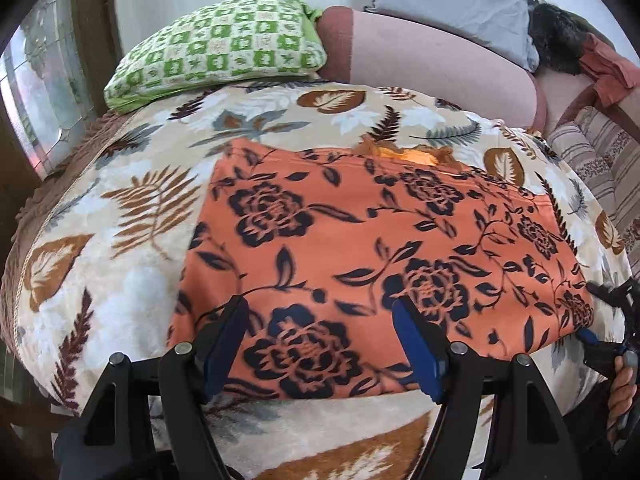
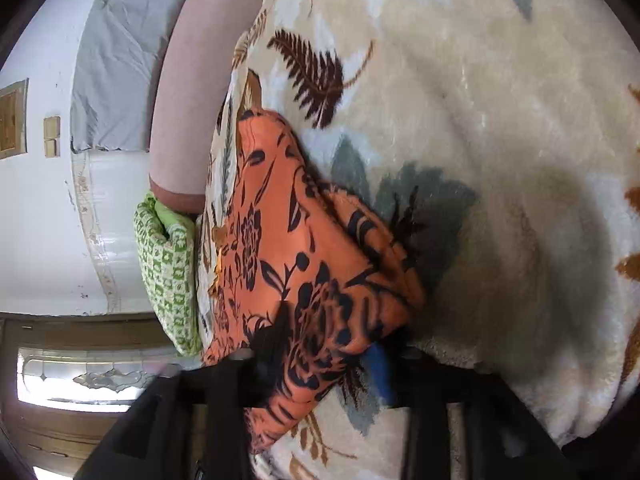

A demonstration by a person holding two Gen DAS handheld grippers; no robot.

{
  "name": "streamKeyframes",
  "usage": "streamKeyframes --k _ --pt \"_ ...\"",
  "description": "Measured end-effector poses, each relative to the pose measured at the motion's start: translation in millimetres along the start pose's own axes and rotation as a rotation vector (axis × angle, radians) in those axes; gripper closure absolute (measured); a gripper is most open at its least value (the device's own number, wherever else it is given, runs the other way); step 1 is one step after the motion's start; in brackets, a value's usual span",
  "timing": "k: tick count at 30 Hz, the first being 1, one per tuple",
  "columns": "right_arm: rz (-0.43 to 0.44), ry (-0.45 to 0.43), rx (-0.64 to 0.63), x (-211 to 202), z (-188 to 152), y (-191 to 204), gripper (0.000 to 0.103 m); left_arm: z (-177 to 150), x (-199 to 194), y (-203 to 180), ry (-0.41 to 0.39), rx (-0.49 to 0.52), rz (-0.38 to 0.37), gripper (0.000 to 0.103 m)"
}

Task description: Fold small clothes

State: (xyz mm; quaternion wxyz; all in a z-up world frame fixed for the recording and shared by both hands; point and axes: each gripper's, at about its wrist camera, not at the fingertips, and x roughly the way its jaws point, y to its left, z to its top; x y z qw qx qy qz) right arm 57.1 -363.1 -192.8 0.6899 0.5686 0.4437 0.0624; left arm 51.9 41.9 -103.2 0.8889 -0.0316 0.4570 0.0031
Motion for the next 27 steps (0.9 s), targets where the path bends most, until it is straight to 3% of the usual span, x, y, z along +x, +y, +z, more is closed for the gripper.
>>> streamKeyframes --k 2,6,11,14,19,22,25,27 --pt "-0.046 -0.017 -0.048 -10 -1 8 0.034 5 2 -11 -0.005 0.024 -0.018 0.026" --pt "-0.053 -0.042 -0.087 -32 5 12 0.034 16 18 -48 -0.002 0.101 -0.046 0.025" --pt "-0.022 0.030 -0.017 -29 10 0 0.032 30 35 -87 0.002 0.172 -0.058 0.025" --pt "-0.009 0.045 -0.004 -17 1 -3 0.032 40 41 -99 -0.009 0.156 -0.074 0.025" --pt "-0.008 -0.003 0.024 1 5 -3 0.032 27 97 -115 0.123 0.238 0.020 0.023" --pt "-0.030 -0.011 0.010 4 7 4 0.032 32 77 -113 0.090 0.213 0.001 0.023" --pt "-0.029 -0.018 0.004 4 6 7 0.033 35 48 -103 -0.017 0.179 0.003 0.023" --pt "-0.040 -0.020 -0.009 7 5 9 0.033 30 60 -100 0.021 0.186 0.020 0.023"
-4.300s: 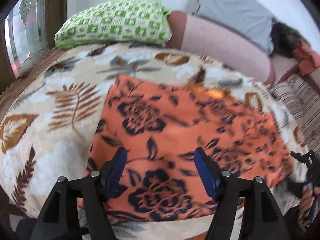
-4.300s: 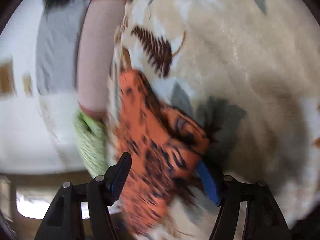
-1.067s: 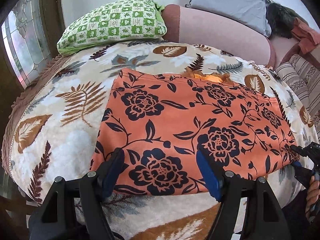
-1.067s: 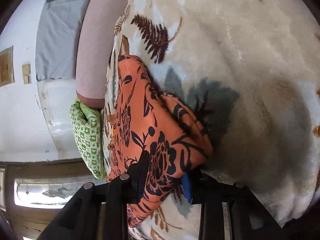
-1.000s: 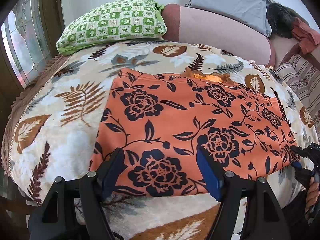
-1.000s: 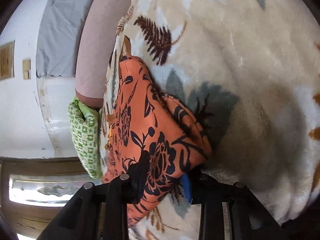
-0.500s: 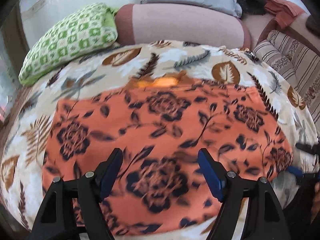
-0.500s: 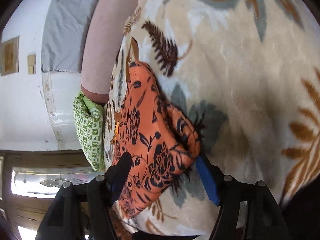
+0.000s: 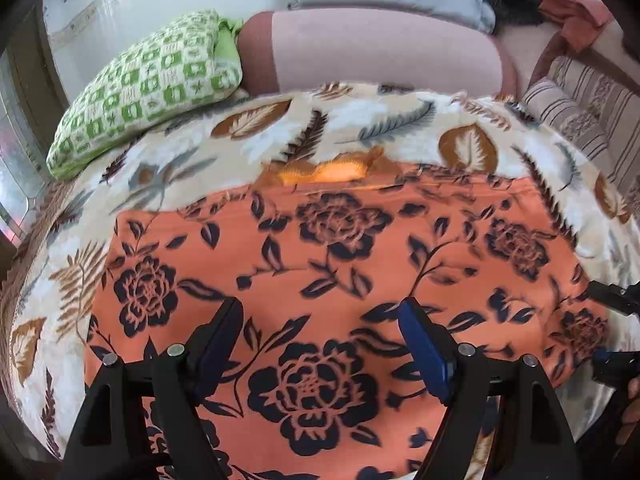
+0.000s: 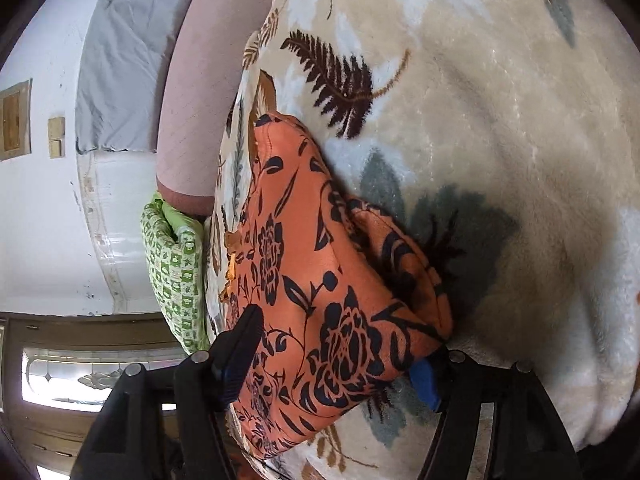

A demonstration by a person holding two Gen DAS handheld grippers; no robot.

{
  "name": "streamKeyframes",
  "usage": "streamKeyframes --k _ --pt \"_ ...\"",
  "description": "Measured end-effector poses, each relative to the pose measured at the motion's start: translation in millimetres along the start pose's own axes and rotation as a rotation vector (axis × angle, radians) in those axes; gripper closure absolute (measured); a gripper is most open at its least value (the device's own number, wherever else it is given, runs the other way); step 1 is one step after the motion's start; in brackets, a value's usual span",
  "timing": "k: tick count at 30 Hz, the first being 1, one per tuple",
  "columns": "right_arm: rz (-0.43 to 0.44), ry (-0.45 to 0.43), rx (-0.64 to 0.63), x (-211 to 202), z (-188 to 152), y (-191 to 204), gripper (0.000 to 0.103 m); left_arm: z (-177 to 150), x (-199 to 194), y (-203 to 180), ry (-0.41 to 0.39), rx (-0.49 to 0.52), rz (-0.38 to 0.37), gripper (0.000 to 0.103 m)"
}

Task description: Fold small clothes

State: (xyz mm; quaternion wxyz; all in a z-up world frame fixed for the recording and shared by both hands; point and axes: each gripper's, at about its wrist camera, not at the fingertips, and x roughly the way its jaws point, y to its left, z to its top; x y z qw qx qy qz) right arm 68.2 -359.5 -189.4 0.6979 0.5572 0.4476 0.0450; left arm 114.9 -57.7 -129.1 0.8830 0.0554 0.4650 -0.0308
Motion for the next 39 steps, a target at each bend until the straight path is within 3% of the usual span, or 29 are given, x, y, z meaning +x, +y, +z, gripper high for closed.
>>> streamKeyframes --k 2,3,6,8,9,11,12,14,15,18,22,25,28,31,34,35,39 --pt "-0.008 -0.008 0.000 3 -1 2 0.033 -11 36 -3 0.129 0.046 0.020 0.019" --pt "-0.018 -0.011 -0.016 4 -1 5 0.033 -14 32 -1 0.079 0.036 0.016 0.019" --pt "-0.044 -0.015 -0.049 4 -3 13 0.034 -11 8 5 0.053 -0.002 -0.012 0.020" --pt "-0.066 -0.006 -0.068 6 -3 16 0.034 -15 -9 10 -0.030 0.003 0.024 0.020" --pt "-0.070 -0.008 -0.071 7 -4 17 0.034 -20 -4 13 -0.014 0.004 0.055 0.020" --pt "-0.090 -0.027 -0.080 9 -4 18 0.033 -31 30 15 0.120 0.000 0.013 0.015" --pt "-0.098 -0.026 -0.086 12 -4 19 0.033 -34 31 17 0.082 -0.009 0.014 0.011" --pt "-0.134 -0.029 -0.151 16 -3 27 0.049 -33 28 14 0.071 0.008 0.032 0.010" --pt "-0.162 -0.028 -0.186 17 -3 34 0.094 -32 26 16 0.078 -0.008 0.015 0.011" --pt "-0.188 -0.058 -0.358 12 -15 81 0.093 -26 10 41 0.062 -0.089 -0.073 0.020" --pt "-0.153 -0.097 -0.628 9 -61 169 0.093 -34 -48 101 -0.086 -0.273 -0.114 0.020" --pt "-0.106 -0.074 -0.825 25 -118 230 0.093 -57 -94 164 -0.179 -0.408 -0.076 0.020" --pt "-0.070 0.005 -1.003 59 -187 271 0.093 -85 -129 223 -0.230 -0.525 -0.003 0.020" --pt "-0.097 0.177 -1.115 124 -250 275 0.093 -115 -150 265 -0.244 -0.603 0.072 0.020" --pt "-0.262 0.399 -1.194 216 -299 235 0.093 -144 -154 297 -0.213 -0.670 0.091 0.020" --pt "-0.298 0.433 -1.189 232 -305 221 0.092 -149 -156 302 -0.203 -0.676 0.092 0.020" --pt "-0.247 0.379 -1.143 206 -297 238 0.093 -166 -155 312 -0.207 -0.705 0.099 0.020"
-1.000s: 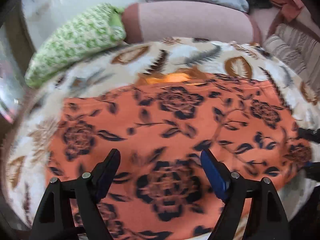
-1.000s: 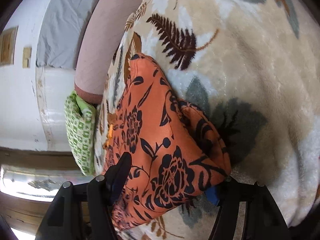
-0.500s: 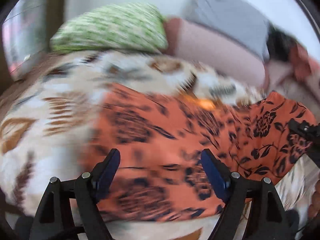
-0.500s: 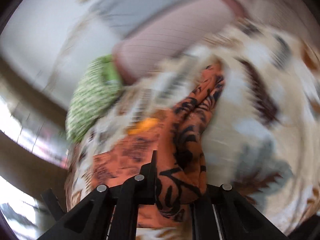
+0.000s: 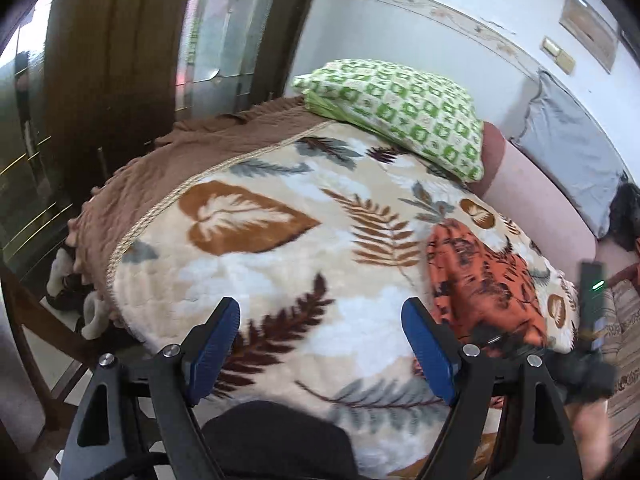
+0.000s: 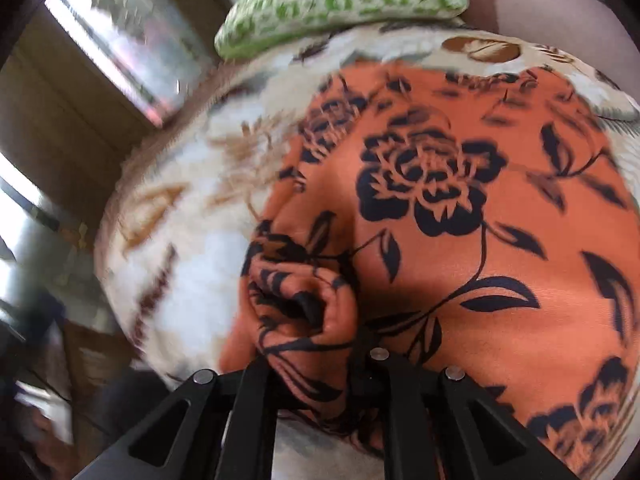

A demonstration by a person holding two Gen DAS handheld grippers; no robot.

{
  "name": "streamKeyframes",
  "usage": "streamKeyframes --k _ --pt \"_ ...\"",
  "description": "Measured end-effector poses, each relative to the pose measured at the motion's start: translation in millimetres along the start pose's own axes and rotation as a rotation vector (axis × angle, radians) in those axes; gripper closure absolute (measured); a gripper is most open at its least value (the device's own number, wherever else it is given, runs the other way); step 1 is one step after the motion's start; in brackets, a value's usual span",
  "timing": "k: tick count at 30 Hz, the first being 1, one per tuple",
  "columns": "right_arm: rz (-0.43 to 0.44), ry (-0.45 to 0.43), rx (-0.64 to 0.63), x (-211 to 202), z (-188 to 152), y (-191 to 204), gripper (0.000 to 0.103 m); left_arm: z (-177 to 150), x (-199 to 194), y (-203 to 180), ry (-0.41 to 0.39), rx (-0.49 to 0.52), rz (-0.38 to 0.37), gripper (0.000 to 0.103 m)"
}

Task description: Fold small clothes

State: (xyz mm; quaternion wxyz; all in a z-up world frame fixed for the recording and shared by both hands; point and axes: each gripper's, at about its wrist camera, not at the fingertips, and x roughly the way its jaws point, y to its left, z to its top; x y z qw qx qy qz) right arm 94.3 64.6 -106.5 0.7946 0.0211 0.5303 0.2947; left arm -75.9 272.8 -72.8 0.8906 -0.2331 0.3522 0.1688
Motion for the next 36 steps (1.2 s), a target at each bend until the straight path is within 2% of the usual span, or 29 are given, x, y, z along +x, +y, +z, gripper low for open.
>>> streamKeyframes --k 4,7,9,10,12,13,14,15,17,18,19,20,22,24,27,28,30,32,33,34,35,36 --pt "0.001 -0.094 0.014 -32 12 7 0.093 -3 1 3 0.002 0.001 -0.022 0.020" --pt "0.015 -0.212 0.101 -54 13 6 0.093 -4 0 4 -0.004 0.008 -0.036 0.020" --pt "-0.011 -0.252 0.127 -58 12 8 0.092 -5 0 7 0.005 -0.003 -0.036 0.020" --pt "-0.046 -0.234 0.084 -52 13 16 0.091 -5 0 8 0.006 -0.006 -0.035 0.020" --pt "-0.104 -0.083 -0.032 -12 9 36 0.089 -5 1 9 0.014 -0.008 -0.027 0.020" --pt "-0.123 -0.018 -0.084 10 0 44 0.084 -4 1 7 0.015 -0.007 -0.032 0.020" --pt "-0.130 0.000 -0.132 21 -7 51 0.082 -3 -1 6 0.012 -0.005 -0.036 0.020" --pt "-0.119 -0.030 -0.161 18 -15 56 0.078 -2 -4 4 0.003 0.003 -0.039 0.020" --pt "0.018 -0.042 -0.082 6 -16 47 0.067 0 -6 -2 -0.008 0.024 -0.035 0.020" --pt "0.053 -0.035 -0.052 3 -14 41 0.054 1 -5 -5 -0.005 0.033 -0.034 0.020" --pt "0.056 -0.036 -0.045 2 -14 38 0.051 3 -3 -9 0.004 0.036 -0.039 0.020" --pt "0.043 -0.033 -0.053 2 -13 35 0.051 4 -1 -13 0.011 0.037 -0.048 0.020" --pt "0.089 0.013 -0.047 12 -19 29 0.046 6 1 -22 0.017 0.039 -0.075 0.020" --pt "0.166 -0.004 -0.012 9 -20 22 0.044 8 4 -36 0.041 0.059 -0.098 0.020" --pt "0.354 -0.025 0.094 -8 -25 6 0.042 11 13 -58 0.084 0.085 -0.151 0.019" --pt "0.385 -0.039 0.112 -16 -28 1 0.041 12 16 -66 0.090 0.097 -0.164 0.019" --pt "0.426 -0.080 0.178 -32 -38 -17 0.041 12 26 -82 0.124 0.116 -0.175 0.019" --pt "0.431 -0.123 0.244 -49 -50 -38 0.041 10 39 -100 0.164 0.131 -0.205 0.019" --pt "0.438 -0.149 0.282 -60 -57 -51 0.041 7 48 -108 0.192 0.152 -0.207 0.019" --pt "0.452 -0.174 0.325 -70 -65 -64 0.040 2 62 -115 0.224 0.175 -0.175 0.019" --pt "0.455 -0.192 0.355 -76 -71 -71 0.040 -6 85 -119 0.296 0.192 -0.117 0.022" --pt "0.444 -0.213 0.384 -81 -76 -81 0.040 -14 100 -117 0.355 0.187 -0.087 0.028"
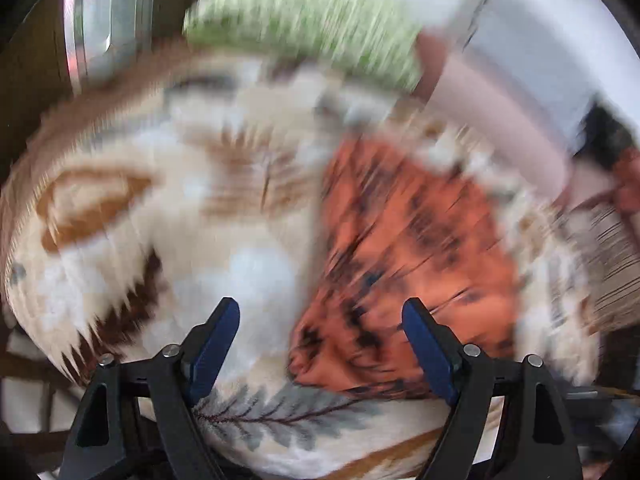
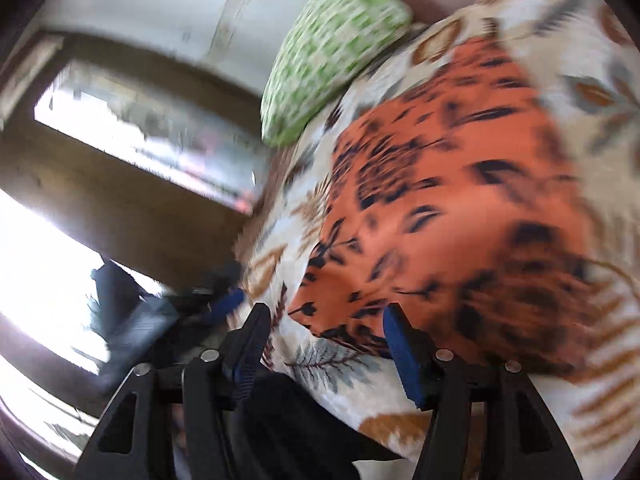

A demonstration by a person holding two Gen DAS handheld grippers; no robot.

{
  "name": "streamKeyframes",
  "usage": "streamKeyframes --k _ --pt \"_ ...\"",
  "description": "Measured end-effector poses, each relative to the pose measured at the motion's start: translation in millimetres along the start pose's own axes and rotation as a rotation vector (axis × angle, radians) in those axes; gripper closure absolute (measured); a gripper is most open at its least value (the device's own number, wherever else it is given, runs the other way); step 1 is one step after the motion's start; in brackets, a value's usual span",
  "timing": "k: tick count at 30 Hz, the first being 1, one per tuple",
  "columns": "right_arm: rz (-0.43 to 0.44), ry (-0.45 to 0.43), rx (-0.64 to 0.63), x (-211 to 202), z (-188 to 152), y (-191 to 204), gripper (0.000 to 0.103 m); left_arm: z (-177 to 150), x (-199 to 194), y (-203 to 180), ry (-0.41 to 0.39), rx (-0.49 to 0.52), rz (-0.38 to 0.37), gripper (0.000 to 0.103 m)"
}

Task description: Fold small clothes

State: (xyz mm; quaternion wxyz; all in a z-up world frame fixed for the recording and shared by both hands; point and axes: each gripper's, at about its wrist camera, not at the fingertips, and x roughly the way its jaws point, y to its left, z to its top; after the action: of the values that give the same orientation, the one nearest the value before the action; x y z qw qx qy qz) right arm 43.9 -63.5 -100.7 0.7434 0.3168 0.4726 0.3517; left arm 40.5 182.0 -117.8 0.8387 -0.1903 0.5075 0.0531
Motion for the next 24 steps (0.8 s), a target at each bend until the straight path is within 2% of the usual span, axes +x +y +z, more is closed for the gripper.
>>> streamKeyframes --k 1,2,3,5,7,9,12,15,18,20,21,22,23,24 --pt "-0.007 -0.026 0.016 -13 0 -7 0.040 -5 21 8 0.076 -0.034 0.024 0.044" --pt "-0.012 -0.045 0.031 -26 2 -13 0.040 -10 29 17 0.092 -0.068 0.008 0.043" --pt "-0.022 -0.070 0.055 -40 2 -22 0.040 -14 23 22 0.056 -0.074 -0.017 0.043" --pt "-0.036 -0.109 0.098 -64 6 -38 0.039 -18 13 21 0.047 -0.067 0.005 0.043" --pt "-0.051 -0.125 0.125 -75 13 -51 0.035 -20 5 25 0.053 -0.088 -0.009 0.043" --pt "-0.068 -0.126 0.141 -79 25 -60 0.035 -18 -5 25 0.036 -0.096 0.001 0.044" --pt "-0.057 -0.107 0.163 -69 43 -70 0.033 -3 -28 7 -0.057 -0.035 -0.004 0.043" --pt "-0.030 -0.046 0.218 -48 63 -88 0.030 18 -42 -29 -0.144 0.076 -0.050 0.034" --pt "0.015 0.005 0.265 -22 79 -102 0.030 36 -25 -61 -0.157 0.167 -0.055 0.031" --pt "0.019 0.024 0.329 -4 83 -112 0.030 41 3 -73 -0.112 0.229 0.002 0.031" --pt "0.018 0.049 0.346 4 83 -117 0.030 40 26 -75 -0.051 0.254 0.084 0.031" --pt "0.014 0.103 0.379 18 81 -125 0.031 37 41 -72 -0.001 0.256 0.126 0.031" --pt "0.002 0.107 0.384 23 80 -127 0.037 36 51 -67 0.024 0.233 0.125 0.029" --pt "0.001 0.106 0.369 23 81 -122 0.066 34 51 -59 0.007 0.193 0.104 0.027"
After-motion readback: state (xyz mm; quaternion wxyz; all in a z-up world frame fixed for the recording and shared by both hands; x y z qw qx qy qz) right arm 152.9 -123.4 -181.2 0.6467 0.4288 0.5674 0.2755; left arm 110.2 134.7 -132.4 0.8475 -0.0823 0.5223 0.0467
